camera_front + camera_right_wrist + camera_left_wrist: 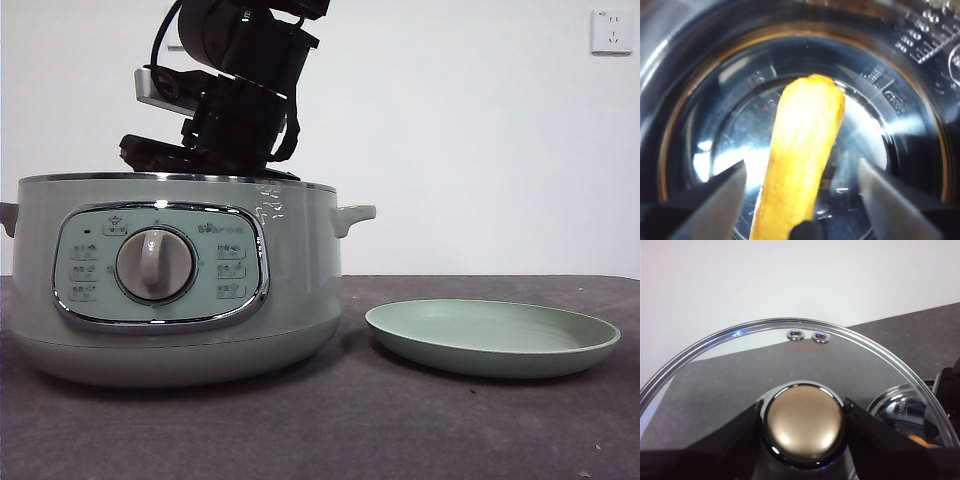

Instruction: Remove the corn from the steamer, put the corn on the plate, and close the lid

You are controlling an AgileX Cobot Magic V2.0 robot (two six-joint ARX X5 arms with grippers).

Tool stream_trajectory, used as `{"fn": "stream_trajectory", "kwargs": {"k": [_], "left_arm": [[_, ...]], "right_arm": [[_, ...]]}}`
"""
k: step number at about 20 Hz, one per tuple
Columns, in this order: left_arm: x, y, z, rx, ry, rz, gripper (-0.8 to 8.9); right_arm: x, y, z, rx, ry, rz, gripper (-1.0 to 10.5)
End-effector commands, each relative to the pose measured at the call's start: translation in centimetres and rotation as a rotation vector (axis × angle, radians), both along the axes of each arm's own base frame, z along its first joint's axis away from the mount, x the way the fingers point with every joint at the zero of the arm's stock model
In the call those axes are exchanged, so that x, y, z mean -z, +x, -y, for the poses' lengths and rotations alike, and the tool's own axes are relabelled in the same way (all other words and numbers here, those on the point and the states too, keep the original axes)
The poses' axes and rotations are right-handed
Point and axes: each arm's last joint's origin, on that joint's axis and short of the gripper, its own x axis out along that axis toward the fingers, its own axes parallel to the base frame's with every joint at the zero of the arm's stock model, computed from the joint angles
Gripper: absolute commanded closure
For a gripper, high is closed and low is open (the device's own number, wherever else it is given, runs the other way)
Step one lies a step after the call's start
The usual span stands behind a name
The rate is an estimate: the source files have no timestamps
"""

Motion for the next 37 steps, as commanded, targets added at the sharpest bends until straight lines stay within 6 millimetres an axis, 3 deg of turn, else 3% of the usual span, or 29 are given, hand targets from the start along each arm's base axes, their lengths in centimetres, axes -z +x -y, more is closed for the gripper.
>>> {"fn": "stream_trajectory", "kwargs": {"k": [1,3,7,8,10,13,15,17,19,23,26,32,37], "left_arm": [[-0.9,-0.4,-0.2,-0.006,-0.014,0.062,8.26],[-0.9,-0.4,-0.2,-0.006,-0.014,0.062,8.26],[-0.8,-0.4,-0.2,-0.006,-0.012,0.059,8.26],[-0.8,-0.4,-0.2,-0.006,-0.011,0.056,8.26],[-0.8,-0.4,-0.2,-0.005,-0.011,0.055,8.26],[-0.7,0.0,0.0,0.001,-0.008,0.044,8.26],[-0.6,0.8,0.5,0.059,-0.02,0.031,8.26],[-0.5,2.0,1.4,0.16,-0.05,0.012,8.26],[-0.2,3.3,2.3,0.269,-0.073,-0.025,8.26],[0.4,4.5,3.1,0.323,-0.091,-0.077,8.26],[0.5,4.8,3.2,0.319,-0.103,-0.082,8.26],[0.2,4.9,3.3,0.345,-0.121,-0.058,8.26],[0.3,5.0,3.4,0.344,-0.12,-0.06,8.26]], "right_arm": [[1.3,0.1,-0.5,-0.013,-0.021,-0.016,6.6],[1.6,0.0,-0.6,-0.016,-0.024,-0.019,7.1],[1.6,0.0,-0.6,-0.017,-0.026,-0.02,9.6],[1.5,0.0,-0.7,-0.017,-0.019,-0.014,9.6],[-0.9,-0.2,-0.1,0.005,0.019,0.019,9.6],[-7.4,-1.9,3.3,0.056,0.062,0.04,9.6],[-11.8,-3.0,6.9,0.1,0.089,0.072,9.6],[-14.4,-4.2,11.2,0.19,0.014,0.051,9.6],[-15.3,-4.3,15.3,0.377,-0.112,0.024,9.6],[-13.5,-2.3,19.4,0.546,-0.167,-0.084,9.6],[-9.6,-1.1,20.5,0.59,-0.204,-0.133,9.6],[-0.5,-0.4,20.7,0.628,-0.173,-0.12,9.6],[4.0,-0.8,20.5,0.606,-0.079,-0.083,9.6]]}}
